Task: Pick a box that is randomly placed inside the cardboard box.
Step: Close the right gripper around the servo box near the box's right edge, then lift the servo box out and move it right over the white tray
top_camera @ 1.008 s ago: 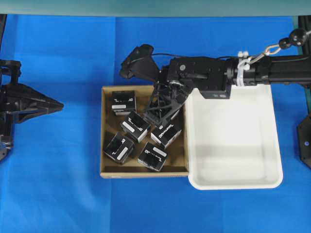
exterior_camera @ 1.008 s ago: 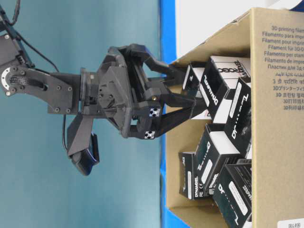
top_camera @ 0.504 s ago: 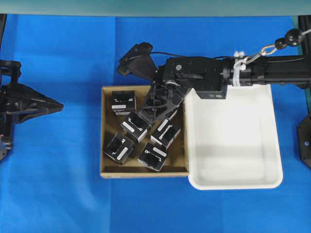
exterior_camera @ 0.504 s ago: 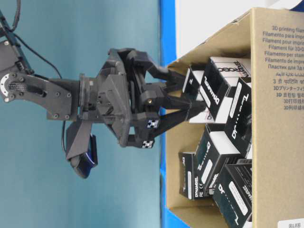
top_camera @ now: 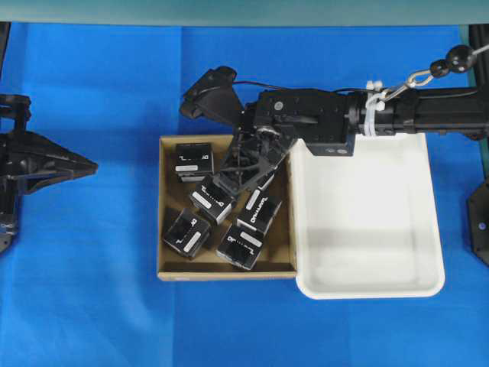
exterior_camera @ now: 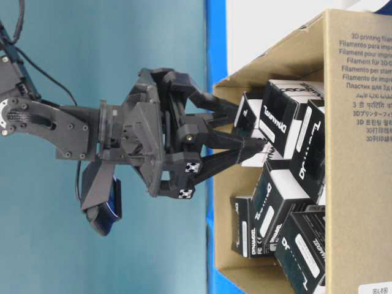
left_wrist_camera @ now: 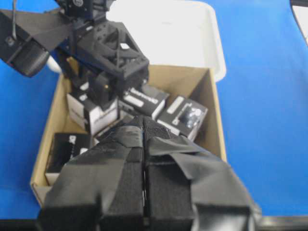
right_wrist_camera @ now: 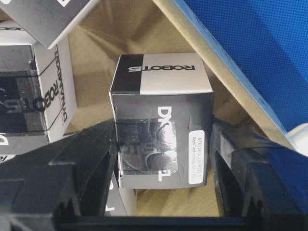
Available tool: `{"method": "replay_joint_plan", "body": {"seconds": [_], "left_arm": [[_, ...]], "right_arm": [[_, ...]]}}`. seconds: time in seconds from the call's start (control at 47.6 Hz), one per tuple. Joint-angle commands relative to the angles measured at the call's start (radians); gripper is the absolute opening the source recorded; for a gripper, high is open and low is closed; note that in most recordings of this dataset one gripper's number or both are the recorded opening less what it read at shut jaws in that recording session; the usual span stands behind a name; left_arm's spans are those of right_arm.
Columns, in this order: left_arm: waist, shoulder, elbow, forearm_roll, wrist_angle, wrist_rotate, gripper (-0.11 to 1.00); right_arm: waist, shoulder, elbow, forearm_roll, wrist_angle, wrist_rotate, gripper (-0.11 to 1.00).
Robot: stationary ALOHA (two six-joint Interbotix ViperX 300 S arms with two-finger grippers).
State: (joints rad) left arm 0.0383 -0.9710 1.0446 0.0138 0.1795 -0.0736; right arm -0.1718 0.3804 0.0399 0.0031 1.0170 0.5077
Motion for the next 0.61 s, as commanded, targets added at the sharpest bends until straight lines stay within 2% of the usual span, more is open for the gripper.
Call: {"method": "replay_joint_plan", "body": {"seconds": [0.0, 0.252, 0.399, 0.588], "left_arm": [[0.003, 0.003, -0.012, 0.002, -0.006, 0.0, -0.07], [0.003, 0.003, -0.012, 0.002, -0.006, 0.0, -0.07], [0.002, 0.002, -0.012, 0.003, -0.006, -0.003, -0.07], [0.002, -0.006, -0.012, 0.002, -0.005, -0.003, -0.07]], "right_arm": [[-0.003, -0.034, -0.034, 0.002, 0.02, -0.003, 0.61], [-0.028, -0.164, -0.115, 0.002, 0.106, -0.032, 0.61], [-0.049, -0.261, -0.104, 0.0, 0.161, -0.063, 0.61], [-0.081, -0.353, -0.06, 0.0, 0.244, -0.071, 0.61]]}}
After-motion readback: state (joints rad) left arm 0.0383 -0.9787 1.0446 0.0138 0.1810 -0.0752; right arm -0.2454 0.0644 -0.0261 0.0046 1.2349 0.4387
